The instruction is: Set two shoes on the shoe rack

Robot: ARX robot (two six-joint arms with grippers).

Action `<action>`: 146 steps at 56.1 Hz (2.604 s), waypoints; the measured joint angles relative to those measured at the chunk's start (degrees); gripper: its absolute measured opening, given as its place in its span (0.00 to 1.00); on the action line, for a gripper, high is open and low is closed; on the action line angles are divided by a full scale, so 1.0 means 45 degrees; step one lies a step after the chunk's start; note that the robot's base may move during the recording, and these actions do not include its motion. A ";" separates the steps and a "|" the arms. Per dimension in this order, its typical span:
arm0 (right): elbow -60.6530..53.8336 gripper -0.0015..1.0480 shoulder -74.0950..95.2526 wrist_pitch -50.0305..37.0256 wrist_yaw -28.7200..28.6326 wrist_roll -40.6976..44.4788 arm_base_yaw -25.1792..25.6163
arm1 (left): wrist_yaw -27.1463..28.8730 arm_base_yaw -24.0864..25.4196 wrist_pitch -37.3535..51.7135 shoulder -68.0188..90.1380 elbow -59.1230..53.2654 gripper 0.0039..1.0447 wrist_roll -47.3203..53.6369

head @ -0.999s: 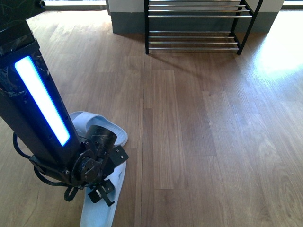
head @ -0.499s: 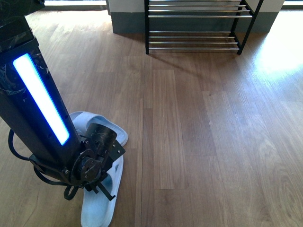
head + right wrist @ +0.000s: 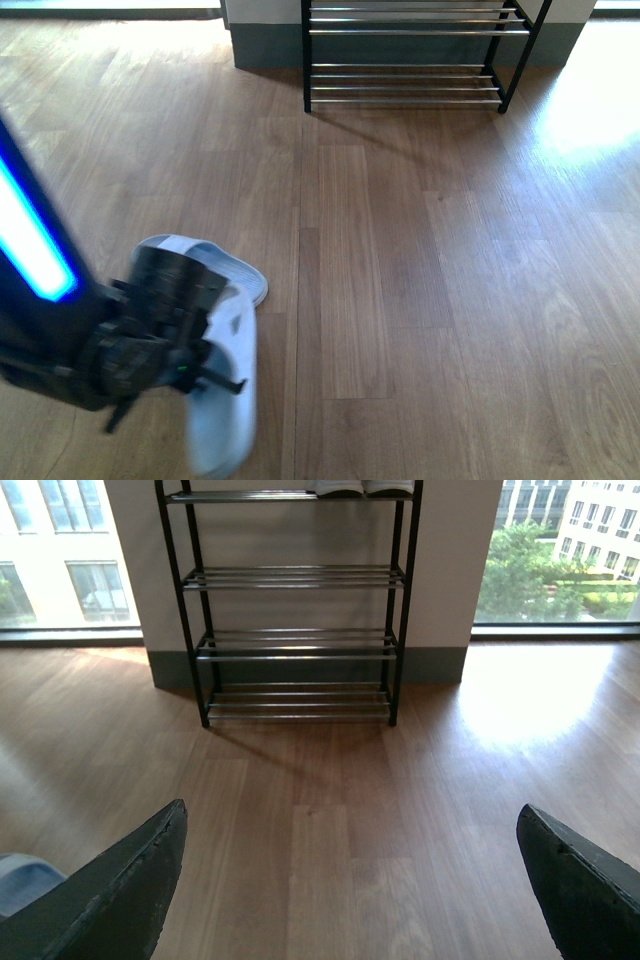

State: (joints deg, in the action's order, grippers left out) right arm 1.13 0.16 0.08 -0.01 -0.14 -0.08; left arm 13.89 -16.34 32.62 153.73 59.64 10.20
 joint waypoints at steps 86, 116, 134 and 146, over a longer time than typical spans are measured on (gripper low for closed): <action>0.0000 0.91 -0.0005 0.0000 -0.0015 0.0000 0.0010 | 0.5003 0.4012 -0.6402 -2.7666 -1.1536 0.02 -0.1350; 0.0000 0.91 0.0019 0.0000 -0.0049 0.0000 0.0010 | 0.5022 0.4012 -0.6411 -2.7671 -1.1560 0.02 -0.1394; 0.0000 0.91 0.0015 0.0000 -0.0034 0.0000 0.0010 | 0.5013 0.4017 -0.6411 -2.7685 -1.1560 0.02 -0.1404; 0.0000 0.91 0.0010 0.0000 -0.0010 0.0000 0.0010 | 0.5008 0.4017 -0.6411 -2.7685 -1.1560 0.02 -0.1413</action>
State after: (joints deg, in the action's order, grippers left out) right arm 1.13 0.21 0.08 -0.05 -0.14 -0.03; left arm 36.42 1.74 3.77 29.15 7.62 3.84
